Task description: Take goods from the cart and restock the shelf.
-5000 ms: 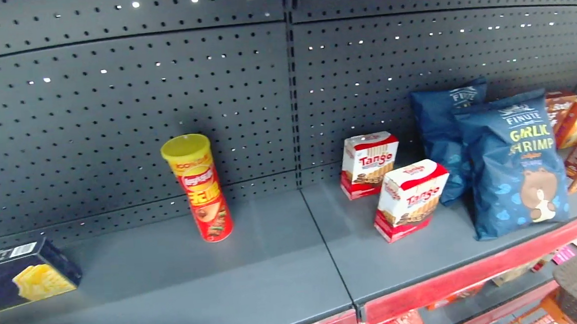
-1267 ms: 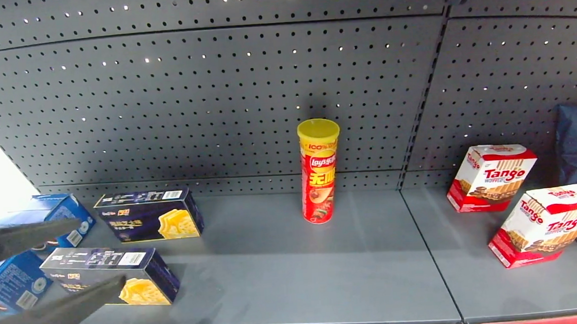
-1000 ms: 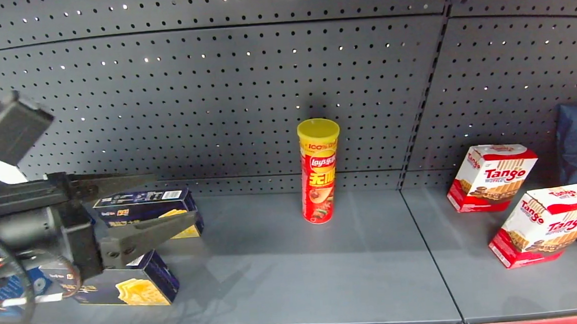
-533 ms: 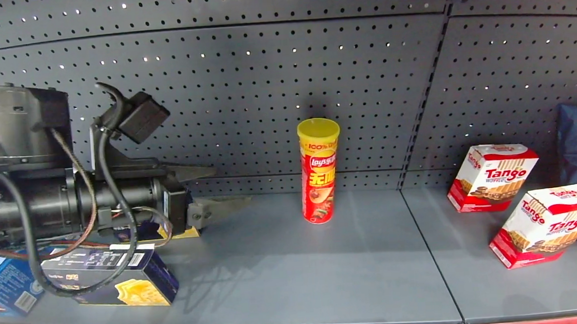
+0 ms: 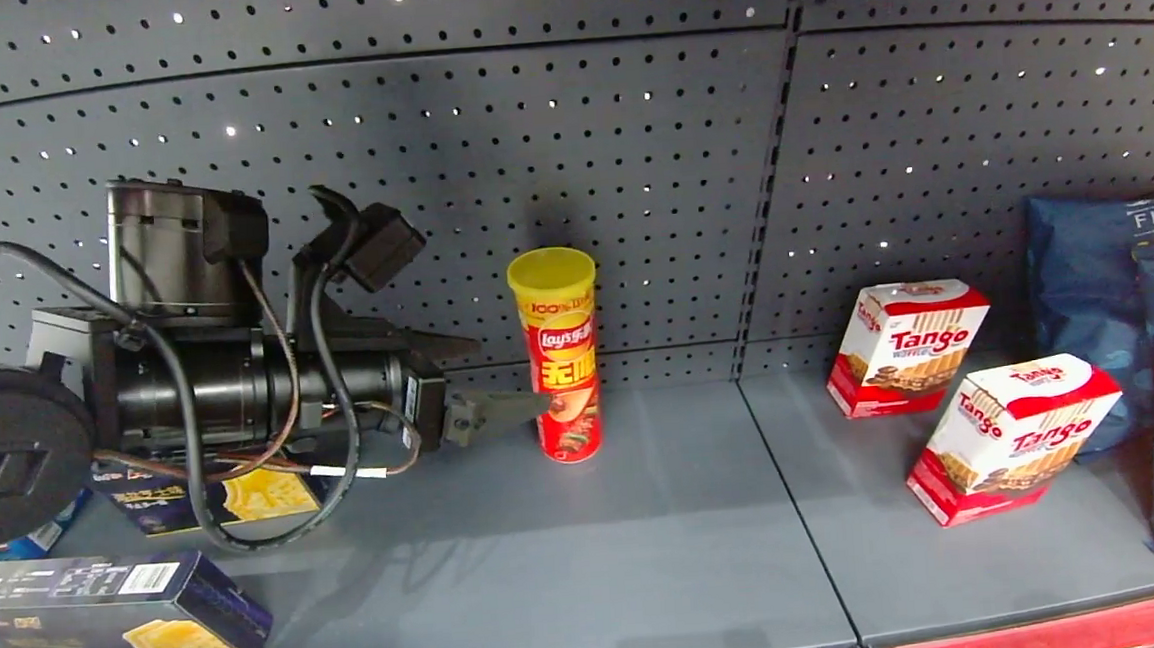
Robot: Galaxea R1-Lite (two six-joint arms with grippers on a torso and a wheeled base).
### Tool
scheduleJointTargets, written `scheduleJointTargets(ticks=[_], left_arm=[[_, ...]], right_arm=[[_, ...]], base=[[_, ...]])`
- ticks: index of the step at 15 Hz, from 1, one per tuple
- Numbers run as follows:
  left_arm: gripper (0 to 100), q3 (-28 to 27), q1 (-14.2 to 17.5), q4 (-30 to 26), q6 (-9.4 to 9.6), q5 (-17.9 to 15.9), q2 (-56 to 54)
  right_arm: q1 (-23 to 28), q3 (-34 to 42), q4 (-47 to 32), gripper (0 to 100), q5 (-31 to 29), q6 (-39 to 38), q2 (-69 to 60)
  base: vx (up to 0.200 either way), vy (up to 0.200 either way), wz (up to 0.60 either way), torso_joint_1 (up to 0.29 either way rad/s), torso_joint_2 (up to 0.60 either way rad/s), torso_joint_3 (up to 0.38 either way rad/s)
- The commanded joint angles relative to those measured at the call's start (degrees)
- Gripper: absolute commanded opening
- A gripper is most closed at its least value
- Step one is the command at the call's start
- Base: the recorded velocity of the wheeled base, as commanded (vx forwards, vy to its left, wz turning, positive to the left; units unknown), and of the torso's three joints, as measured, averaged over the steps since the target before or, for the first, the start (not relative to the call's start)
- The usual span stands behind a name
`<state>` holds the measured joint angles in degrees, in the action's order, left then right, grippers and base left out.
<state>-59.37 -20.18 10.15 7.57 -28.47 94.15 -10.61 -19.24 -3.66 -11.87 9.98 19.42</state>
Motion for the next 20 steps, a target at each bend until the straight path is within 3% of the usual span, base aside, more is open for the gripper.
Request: scheduleJointTargets(ticks=[1,6,12,13,20], left_arm=[[100,-0.1,0.4,0.1,0.08,0.0,1.8],[100,0.8,2.6,7.8,0.25,-1.3,5.4],[100,1.5,3.1,19.6,0.16,-2.6,11.1],[100,2.0,3.1,23.9,-0.19,-4.8,12.6],[100,2.4,3.2,26.8,-0.63,-11.1,14.2]], right_arm=[[-0.2,-0.4,0.2,0,0.0,-0.5,-0.2],[-0.2,-0.5,0.1,0,0.0,-1.0,-0.7],[0.1,-0.4,0.0,0,-0.2,-1.0,-1.0],[0.1,-0.4,0.0,0,-0.2,-1.0,-1.1],[-0.1,-0.4,-0.1,0,0.0,-0.9,-0.3]], base=[[0.0,0.0,0.0,0.0,0.0,0.0],[0.0,0.0,0.0,0.0,0.0,0.0],[0.0,0.0,0.0,0.0,0.0,0.0],[0.0,0.0,0.0,0.0,0.0,0.0],[0.0,0.0,0.0,0.0,0.0,0.0]])
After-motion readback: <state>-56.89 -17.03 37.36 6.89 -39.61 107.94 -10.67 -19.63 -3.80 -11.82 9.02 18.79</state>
